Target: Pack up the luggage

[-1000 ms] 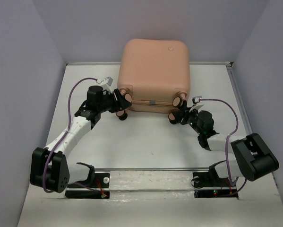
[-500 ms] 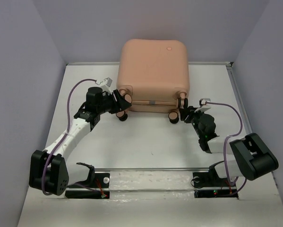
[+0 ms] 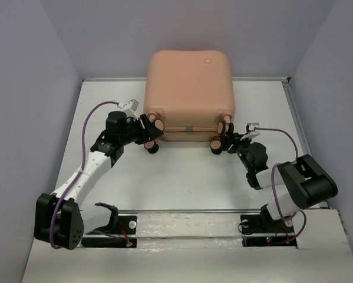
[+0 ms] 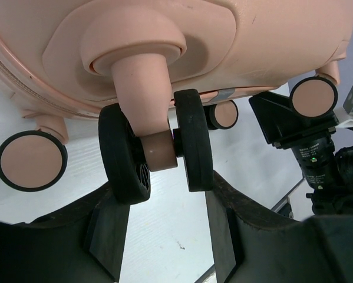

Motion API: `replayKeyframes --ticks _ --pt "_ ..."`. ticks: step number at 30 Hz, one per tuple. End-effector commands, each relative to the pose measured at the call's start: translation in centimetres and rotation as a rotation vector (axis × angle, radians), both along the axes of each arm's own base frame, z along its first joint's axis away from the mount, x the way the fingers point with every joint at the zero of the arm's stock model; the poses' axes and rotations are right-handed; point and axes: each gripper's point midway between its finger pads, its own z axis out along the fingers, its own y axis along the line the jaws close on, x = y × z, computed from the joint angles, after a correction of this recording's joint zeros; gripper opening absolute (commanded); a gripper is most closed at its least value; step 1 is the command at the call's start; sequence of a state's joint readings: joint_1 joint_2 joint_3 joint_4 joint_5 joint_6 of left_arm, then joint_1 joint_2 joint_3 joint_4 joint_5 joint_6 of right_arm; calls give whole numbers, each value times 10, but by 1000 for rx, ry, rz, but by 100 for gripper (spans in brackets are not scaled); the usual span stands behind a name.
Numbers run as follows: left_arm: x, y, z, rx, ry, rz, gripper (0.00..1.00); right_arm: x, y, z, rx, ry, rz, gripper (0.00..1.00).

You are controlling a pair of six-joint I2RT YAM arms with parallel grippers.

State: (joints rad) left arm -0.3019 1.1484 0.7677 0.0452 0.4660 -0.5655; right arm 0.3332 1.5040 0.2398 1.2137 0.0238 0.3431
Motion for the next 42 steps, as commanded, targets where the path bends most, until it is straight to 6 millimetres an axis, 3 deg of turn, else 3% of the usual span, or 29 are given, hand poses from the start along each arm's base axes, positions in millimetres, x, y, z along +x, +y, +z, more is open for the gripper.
replayKeyframes --ticks 1,7,11,15,18,22,24,28,29,30,34,36,39,42 --pt "-20 -32 79 -128 -279 -209 6 19 6 77 100 -274 9 51" --pt "-25 -38 81 -132 -281 -221 6 29 -5 106 140 -402 -71 37" --pt "-25 -36 82 -122 -290 -213 6 36 -10 118 124 -448 -108 36" --pt "-24 -35 85 -116 -306 -205 6 35 -10 126 111 -482 -104 42" --pt "-21 -33 83 -99 -308 -195 6 35 -12 128 94 -491 -113 54" --pt "-18 -30 79 -76 -306 -178 6 34 -13 130 80 -501 -116 56" --pt "-16 -28 79 -62 -308 -162 6 35 -15 129 75 -499 -131 51" --pt "-15 -27 77 -52 -306 -153 6 34 -19 130 68 -506 -153 20" --pt "-15 -27 77 -54 -301 -157 6 32 -15 131 70 -507 -127 9" --pt "-15 -28 76 -55 -298 -160 6 32 -12 131 73 -510 -108 7" --pt "-15 -27 76 -59 -297 -160 6 25 12 122 129 -473 28 7" --pt "-15 -27 78 -62 -301 -160 6 12 38 112 166 -435 143 7" --pt "-16 -25 79 -61 -305 -155 6 -29 104 98 158 -392 331 7" --pt "-16 -24 81 -56 -311 -151 6 -47 115 86 156 -343 358 7"
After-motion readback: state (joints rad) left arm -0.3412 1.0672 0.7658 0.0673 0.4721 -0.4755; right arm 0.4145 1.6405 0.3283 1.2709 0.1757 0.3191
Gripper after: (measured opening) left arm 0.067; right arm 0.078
